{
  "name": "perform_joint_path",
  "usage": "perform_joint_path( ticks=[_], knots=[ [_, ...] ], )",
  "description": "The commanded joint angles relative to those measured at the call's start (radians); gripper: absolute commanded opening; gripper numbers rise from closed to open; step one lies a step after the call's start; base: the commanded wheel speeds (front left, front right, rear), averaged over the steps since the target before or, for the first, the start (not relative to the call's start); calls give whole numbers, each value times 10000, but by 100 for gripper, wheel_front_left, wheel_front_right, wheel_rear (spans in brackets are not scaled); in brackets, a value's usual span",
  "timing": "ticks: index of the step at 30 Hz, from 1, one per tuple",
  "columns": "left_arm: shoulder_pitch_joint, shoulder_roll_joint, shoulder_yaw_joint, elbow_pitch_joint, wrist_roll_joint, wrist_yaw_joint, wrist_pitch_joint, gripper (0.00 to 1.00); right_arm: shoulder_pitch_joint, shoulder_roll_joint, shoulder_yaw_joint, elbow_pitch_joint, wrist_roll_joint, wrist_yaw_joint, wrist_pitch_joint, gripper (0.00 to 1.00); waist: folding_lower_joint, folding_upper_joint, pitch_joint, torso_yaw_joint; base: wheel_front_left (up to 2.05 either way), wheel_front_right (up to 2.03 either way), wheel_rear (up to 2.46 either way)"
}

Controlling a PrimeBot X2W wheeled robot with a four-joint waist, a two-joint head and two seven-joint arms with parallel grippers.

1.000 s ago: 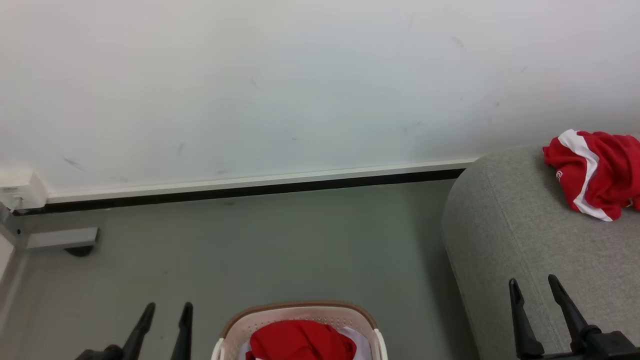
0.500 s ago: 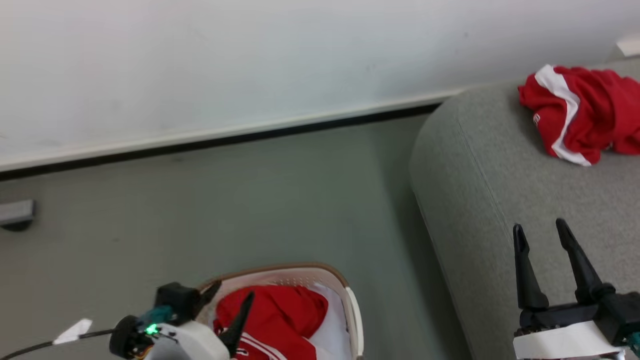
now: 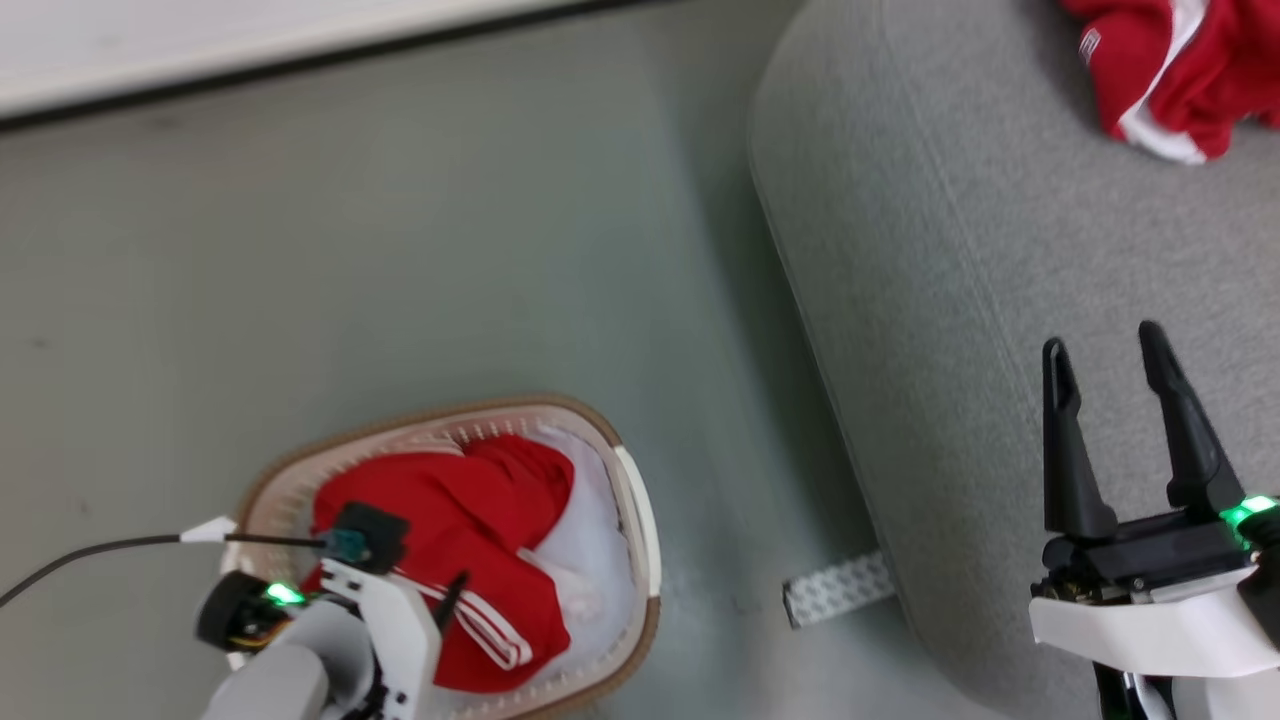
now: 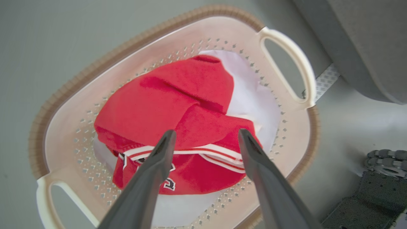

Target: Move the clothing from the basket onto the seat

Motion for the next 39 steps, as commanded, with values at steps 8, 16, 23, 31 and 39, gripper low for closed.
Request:
perform_joint_path(
  ticks=[8, 16, 23, 31, 39],
  knots=[
    [-1315, 86, 179, 2064, 377, 745, -443, 100, -394, 5, -45, -674, 590, -26, 7, 100, -4, -1, 1666, -446, 0, 0, 0],
    [-2631, 34, 188, 3083, 387, 740, -707, 100, -522, 2, 2, -1029, 866, -26, 7, 100, -4, -1, 2733, -393, 0, 0, 0],
    [-3379, -44, 15, 3599, 445, 577, -914, 100, -452, 3, -193, -1242, 976, -26, 6, 100, -4, -1, 3509, -373, 0, 0, 0],
    [-3933, -357, -280, 4245, 559, 438, -1279, 100, -381, 3, -310, -1474, 868, -26, 6, 100, -4, -1, 4090, -317, 0, 0, 0],
    [-4156, -821, -824, 4780, 578, 74, -1809, 0, -292, 3, -517, -1487, 635, -26, 6, 100, -4, -1, 4102, -73, 0, 0, 0]
  ],
)
